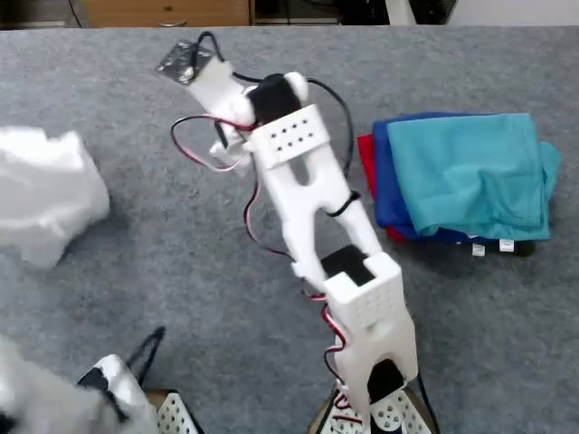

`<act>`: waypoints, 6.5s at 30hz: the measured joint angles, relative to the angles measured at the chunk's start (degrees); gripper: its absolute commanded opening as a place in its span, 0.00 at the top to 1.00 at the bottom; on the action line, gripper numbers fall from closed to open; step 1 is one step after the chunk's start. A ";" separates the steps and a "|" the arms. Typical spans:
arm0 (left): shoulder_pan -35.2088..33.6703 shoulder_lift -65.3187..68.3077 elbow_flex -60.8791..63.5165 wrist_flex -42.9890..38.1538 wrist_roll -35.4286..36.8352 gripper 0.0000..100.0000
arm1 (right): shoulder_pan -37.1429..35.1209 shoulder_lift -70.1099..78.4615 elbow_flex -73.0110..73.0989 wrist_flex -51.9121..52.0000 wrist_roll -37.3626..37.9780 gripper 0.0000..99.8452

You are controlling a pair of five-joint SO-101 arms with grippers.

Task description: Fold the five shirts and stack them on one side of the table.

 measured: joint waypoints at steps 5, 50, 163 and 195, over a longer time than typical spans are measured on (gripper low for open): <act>-0.09 -11.34 -2.20 -8.18 2.90 0.98 | -1.76 0.00 -4.22 -0.09 0.00 0.87; 44.66 79.91 -29.01 -8.18 5.63 0.80 | 19.60 0.44 -9.49 6.77 -2.11 0.80; 83.25 30.59 75.34 -37.71 21.71 0.85 | 22.77 26.90 1.14 2.29 7.65 1.00; 81.58 35.43 76.75 -40.00 21.71 0.85 | 22.77 26.90 1.14 2.29 7.65 1.00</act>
